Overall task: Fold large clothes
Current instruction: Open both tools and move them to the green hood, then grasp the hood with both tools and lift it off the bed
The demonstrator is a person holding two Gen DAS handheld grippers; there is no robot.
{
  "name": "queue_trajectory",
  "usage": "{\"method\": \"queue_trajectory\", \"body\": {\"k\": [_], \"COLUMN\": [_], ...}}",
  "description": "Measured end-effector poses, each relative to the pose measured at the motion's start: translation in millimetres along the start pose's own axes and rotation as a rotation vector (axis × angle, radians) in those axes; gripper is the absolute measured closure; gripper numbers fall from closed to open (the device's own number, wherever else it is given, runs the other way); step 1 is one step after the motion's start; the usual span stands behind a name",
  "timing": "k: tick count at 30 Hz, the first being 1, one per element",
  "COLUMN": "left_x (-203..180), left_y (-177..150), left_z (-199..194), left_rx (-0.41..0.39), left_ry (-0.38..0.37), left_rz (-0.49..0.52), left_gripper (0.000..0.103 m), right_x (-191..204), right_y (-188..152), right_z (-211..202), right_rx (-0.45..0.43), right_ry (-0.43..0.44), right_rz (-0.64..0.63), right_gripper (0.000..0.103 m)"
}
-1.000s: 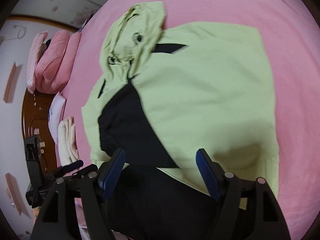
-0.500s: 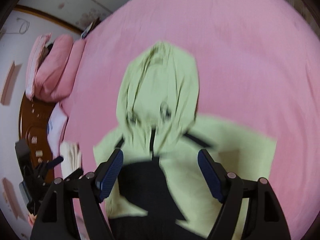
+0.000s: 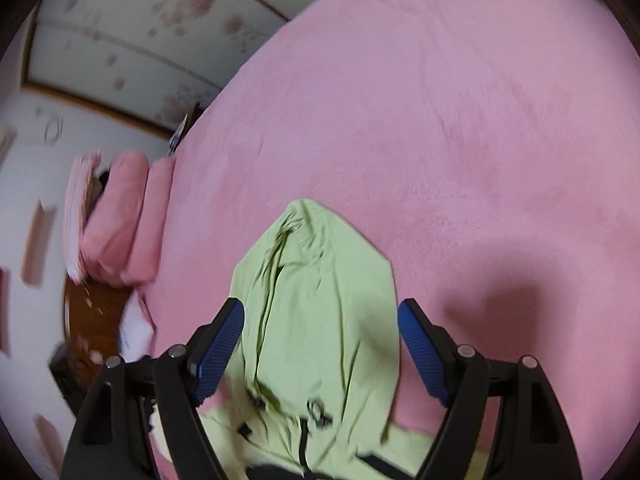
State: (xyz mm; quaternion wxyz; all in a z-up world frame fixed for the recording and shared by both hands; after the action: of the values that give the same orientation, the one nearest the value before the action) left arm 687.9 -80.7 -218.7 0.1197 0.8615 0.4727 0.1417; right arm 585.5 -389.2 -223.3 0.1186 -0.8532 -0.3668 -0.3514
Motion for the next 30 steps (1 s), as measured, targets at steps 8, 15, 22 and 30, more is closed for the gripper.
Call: {"method": "queue_trajectory", "body": {"k": [8,15,22,30], "left_x": [18,17,9,5], "left_y": [17,25,23,26], "left_z": [95,146,160,170], "left_rx": [-0.043,-0.025,-0.052,-0.096], "left_ry": [-0.121,-0.247,-0.267,-0.283], "left_rz": [-0.124,-0.234,-0.209,-0.161], "left_gripper": [0.011,0.011,0.011,0.027], "right_x": [-38,-21,-1,-9], "right_y": [27,21,18,19], "right_z": [71,112,130,136], "right_rx": [0.050,0.072,0.055,0.010], "right_ry": [0.087,0.069,0.066,0.064], "right_rz": [0.099,-0.068,-0.184,-0.191], "right_gripper": [0.024,0.024,0.027,0.088]}}
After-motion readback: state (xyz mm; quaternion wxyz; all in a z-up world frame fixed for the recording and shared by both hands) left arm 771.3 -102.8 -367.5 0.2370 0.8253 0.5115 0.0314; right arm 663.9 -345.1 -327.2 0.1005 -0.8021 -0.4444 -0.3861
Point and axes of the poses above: each gripper's, at about its wrist camera, not at the fingertips, and z roughly the way its jaws point, x to its left, y to its top, the point moved 1 cm from there along z, roughly the way its jaws point, and after that the axes turned 12 degrees about z, right-handed, at the moved point
